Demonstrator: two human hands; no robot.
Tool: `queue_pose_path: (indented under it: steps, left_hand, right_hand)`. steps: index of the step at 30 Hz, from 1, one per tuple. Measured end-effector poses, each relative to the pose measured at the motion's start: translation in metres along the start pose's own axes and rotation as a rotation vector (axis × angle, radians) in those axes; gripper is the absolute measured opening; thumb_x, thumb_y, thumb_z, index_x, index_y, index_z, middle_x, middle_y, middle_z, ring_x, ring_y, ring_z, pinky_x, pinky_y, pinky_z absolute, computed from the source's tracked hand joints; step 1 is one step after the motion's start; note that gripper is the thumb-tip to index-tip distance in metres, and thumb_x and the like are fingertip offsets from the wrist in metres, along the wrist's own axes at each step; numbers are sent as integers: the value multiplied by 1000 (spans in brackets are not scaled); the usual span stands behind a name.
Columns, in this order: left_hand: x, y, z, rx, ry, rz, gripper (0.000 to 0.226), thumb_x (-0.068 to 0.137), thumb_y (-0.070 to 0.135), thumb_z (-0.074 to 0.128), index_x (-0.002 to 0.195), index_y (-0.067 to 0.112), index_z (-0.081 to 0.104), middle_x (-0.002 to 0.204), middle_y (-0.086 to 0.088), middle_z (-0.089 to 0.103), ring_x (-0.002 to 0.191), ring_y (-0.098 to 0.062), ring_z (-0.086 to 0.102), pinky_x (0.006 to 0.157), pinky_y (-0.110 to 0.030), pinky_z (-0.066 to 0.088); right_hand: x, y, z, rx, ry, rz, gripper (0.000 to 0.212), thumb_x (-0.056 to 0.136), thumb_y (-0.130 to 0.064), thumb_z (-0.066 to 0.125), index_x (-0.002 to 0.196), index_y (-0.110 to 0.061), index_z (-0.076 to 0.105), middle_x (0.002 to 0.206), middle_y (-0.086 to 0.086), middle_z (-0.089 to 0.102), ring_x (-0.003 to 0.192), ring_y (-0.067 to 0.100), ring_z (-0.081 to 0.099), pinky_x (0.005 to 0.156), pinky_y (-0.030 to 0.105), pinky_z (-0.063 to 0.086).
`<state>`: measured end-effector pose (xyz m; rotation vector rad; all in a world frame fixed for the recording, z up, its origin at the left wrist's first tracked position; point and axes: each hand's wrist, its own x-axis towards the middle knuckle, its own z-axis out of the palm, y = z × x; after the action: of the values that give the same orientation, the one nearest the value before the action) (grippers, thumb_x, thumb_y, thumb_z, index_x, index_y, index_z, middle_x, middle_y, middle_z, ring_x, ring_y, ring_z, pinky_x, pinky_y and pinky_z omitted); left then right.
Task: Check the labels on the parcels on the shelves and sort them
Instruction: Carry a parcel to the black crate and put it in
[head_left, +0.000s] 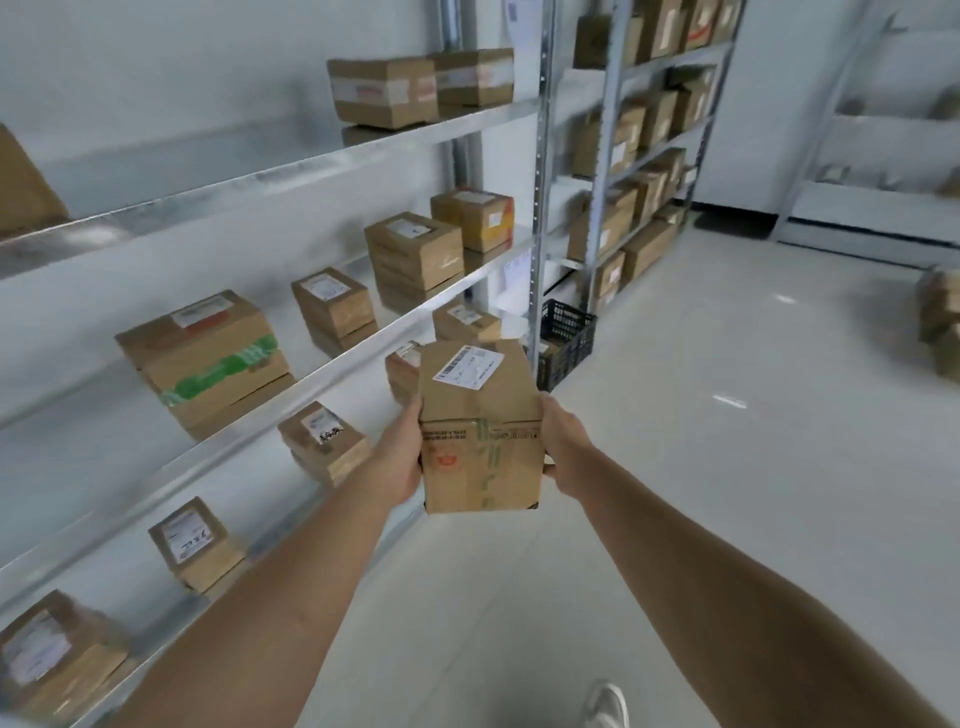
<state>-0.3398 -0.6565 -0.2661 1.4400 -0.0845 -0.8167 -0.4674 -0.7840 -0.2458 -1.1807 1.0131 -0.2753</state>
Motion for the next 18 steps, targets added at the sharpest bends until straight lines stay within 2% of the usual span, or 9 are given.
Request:
queue_pose_path:
  steps: [1, 2, 3, 5, 6, 8, 12, 16, 18]
  left_hand:
    - [21, 3, 41, 12, -57, 1, 42, 108, 49, 38, 117, 23, 70, 101, -1, 79, 98, -20, 72, 85, -40, 57]
    - [30, 2, 51, 23, -78, 0, 40, 106, 51, 42, 116, 25, 71, 107, -3, 78, 101, -22, 72, 90, -43, 57]
    - [48, 5, 81, 27, -103, 13, 37, 105, 52, 45, 111, 27, 73, 107, -3, 78, 101, -23, 73, 92, -45, 57]
    - [77, 7, 136, 50, -155, 19, 38, 106, 49, 43, 104, 28, 74, 99, -2, 80, 93, -23, 74, 86, -44, 58]
    - [96, 9, 163, 52, -178, 13, 39, 107, 47, 41, 108, 26, 74, 100, -3, 79, 93, -23, 74, 82, -42, 58]
    - [129, 16, 214, 64, -218, -15, 41, 107, 48, 41, 116, 23, 73, 108, -7, 78, 100, -27, 73, 87, -44, 58]
    - [195, 32, 300, 41, -257, -40, 43, 110, 44, 34, 116, 23, 71, 102, -6, 79, 101, -26, 71, 99, -48, 54]
    - [246, 48, 350, 53, -232, -61, 43, 109, 46, 37, 113, 23, 73, 100, -6, 79, 96, -23, 72, 87, -42, 57]
    - [278, 54, 372, 62, -242, -69, 42, 108, 47, 40, 113, 22, 73, 107, -8, 78, 99, -25, 72, 89, -42, 57]
  right_hand:
    - [20, -14, -32, 24, 31, -26, 36, 107, -37, 33, 97, -18, 61, 88, 5, 65, 77, 18, 61, 64, 32, 48]
    - [30, -15, -42, 30, 41, -19, 35, 107, -37, 33, 96, -18, 61, 88, 5, 65, 76, 18, 61, 65, 32, 49]
    - [46, -26, -66, 38, 65, -27, 35, 107, -36, 33, 95, -17, 61, 87, 5, 65, 76, 19, 61, 69, 33, 50]
    - [79, -47, -108, 55, 110, -35, 36, 107, -35, 33, 95, -16, 61, 87, 5, 65, 76, 19, 60, 79, 37, 50]
    - [96, -61, -129, 60, 126, -44, 37, 107, -35, 32, 96, -16, 62, 87, 6, 65, 77, 19, 60, 79, 37, 50]
    - [128, -88, -166, 63, 162, -39, 39, 107, -36, 31, 96, -17, 63, 89, 7, 66, 76, 19, 60, 71, 35, 50]
    - [185, -145, -227, 51, 178, -73, 40, 109, -34, 29, 89, -19, 61, 87, 5, 65, 76, 18, 59, 60, 31, 46]
    - [240, -177, -256, 33, 180, -44, 40, 108, -33, 29, 90, -19, 61, 89, 6, 65, 77, 18, 59, 63, 31, 46]
    - [272, -190, -269, 57, 183, -38, 38, 108, -33, 30, 90, -18, 61, 90, 7, 64, 78, 19, 59, 70, 32, 48]
